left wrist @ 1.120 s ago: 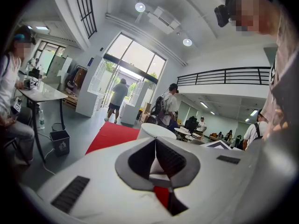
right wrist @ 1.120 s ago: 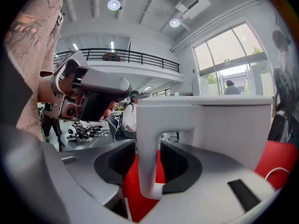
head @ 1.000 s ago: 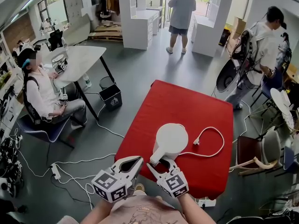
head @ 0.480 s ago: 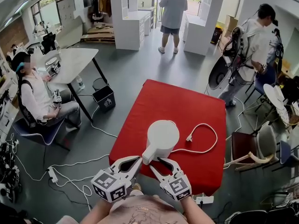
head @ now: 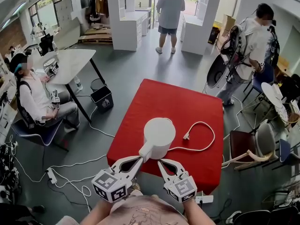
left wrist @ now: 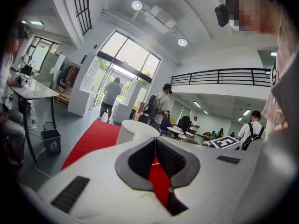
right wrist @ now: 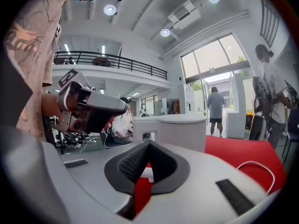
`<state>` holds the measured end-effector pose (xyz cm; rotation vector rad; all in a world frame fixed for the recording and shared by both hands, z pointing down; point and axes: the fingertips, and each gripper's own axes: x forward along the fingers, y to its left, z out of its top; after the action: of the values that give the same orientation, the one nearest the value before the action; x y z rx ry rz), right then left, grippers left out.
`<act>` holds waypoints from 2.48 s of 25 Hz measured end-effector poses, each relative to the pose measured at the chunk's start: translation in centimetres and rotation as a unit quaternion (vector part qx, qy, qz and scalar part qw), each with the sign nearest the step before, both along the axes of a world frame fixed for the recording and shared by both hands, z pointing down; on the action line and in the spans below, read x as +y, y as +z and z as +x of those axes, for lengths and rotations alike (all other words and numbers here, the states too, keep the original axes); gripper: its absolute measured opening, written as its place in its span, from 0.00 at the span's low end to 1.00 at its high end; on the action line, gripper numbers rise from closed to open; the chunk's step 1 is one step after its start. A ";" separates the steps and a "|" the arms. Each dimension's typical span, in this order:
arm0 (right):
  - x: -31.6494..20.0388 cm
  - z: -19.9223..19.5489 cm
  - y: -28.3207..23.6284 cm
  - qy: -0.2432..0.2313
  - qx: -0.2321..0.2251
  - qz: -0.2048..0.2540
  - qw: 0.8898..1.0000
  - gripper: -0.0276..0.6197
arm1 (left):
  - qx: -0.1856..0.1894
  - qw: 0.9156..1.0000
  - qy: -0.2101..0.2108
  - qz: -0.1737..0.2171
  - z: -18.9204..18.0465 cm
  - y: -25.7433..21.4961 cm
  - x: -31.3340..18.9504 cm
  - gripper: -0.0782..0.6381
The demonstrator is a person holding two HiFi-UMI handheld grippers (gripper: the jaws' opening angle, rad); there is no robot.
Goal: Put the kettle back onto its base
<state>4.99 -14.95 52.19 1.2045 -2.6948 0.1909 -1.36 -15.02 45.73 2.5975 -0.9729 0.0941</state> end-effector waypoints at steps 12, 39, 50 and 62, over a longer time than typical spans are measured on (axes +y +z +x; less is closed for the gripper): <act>4.5 2.8 -4.9 0.056 -0.042 0.016 0.997 0.04 | -0.021 0.999 -0.024 0.018 0.7 -0.2 3.9 0.09; 18.4 -4.4 -5.3 0.091 -0.055 0.002 0.994 0.05 | -0.036 0.999 -0.024 0.033 -9.2 0.8 15.9 0.09; 27.3 -6.2 -8.4 0.111 -0.065 0.020 0.991 0.05 | -0.014 0.998 0.023 0.055 -8.4 -2.1 22.9 0.09; 33.1 -4.7 -9.0 0.095 -0.059 0.027 0.993 0.05 | -0.013 0.997 0.027 0.077 -5.5 -3.4 29.3 0.09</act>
<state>0.29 18.20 43.18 1.5120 -2.6977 0.2221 -6.85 14.32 42.37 2.7699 -0.9542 0.0704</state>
